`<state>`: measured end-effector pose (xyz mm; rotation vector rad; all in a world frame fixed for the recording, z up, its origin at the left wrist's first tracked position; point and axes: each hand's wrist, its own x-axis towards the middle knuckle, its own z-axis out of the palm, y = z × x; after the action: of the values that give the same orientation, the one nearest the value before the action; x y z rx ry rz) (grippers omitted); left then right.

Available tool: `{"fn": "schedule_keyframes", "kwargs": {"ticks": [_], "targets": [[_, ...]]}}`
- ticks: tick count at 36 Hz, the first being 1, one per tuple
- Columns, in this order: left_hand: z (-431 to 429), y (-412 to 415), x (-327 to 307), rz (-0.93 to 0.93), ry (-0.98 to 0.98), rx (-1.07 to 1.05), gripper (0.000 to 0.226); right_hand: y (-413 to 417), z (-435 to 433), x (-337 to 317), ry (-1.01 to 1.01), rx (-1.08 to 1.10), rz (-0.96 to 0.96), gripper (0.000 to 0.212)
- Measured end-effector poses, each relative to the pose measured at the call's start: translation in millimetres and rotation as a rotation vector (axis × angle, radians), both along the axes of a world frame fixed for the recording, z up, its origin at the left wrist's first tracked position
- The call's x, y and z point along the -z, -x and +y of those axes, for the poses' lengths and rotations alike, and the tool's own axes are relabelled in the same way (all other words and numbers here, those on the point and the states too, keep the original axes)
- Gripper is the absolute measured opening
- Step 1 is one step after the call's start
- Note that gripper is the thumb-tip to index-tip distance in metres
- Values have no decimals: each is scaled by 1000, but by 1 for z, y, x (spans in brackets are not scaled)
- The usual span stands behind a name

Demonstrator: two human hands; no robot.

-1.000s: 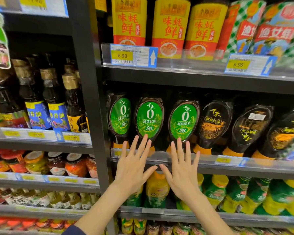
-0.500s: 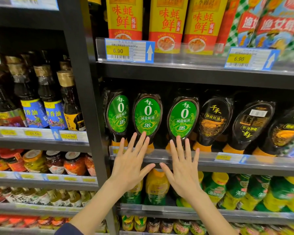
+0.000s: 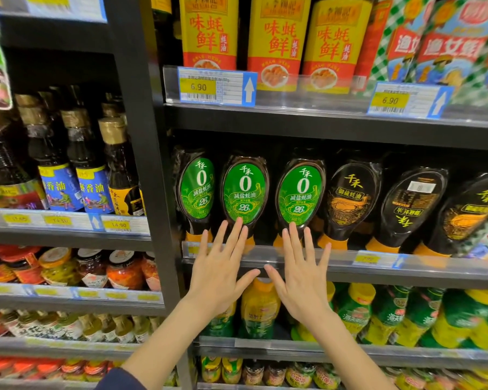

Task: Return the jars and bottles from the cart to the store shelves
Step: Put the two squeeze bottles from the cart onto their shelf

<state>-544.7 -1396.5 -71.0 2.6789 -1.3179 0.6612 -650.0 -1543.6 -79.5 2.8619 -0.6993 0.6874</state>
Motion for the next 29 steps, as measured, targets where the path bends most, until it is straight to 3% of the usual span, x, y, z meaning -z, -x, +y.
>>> {"fn": "schedule_keyframes", "kwargs": {"ticks": [14,22,29], "targets": [[3,6,-12,67,-45,-13,80,5,-2,-5,-32,-19,53,76],[17,15,-32,42,-75,83,75,25,-1,-23,-59,-130,116,84],[41,39,-55,42,-158,135,68,58,11,-41,-84,-138,221,66]]}}
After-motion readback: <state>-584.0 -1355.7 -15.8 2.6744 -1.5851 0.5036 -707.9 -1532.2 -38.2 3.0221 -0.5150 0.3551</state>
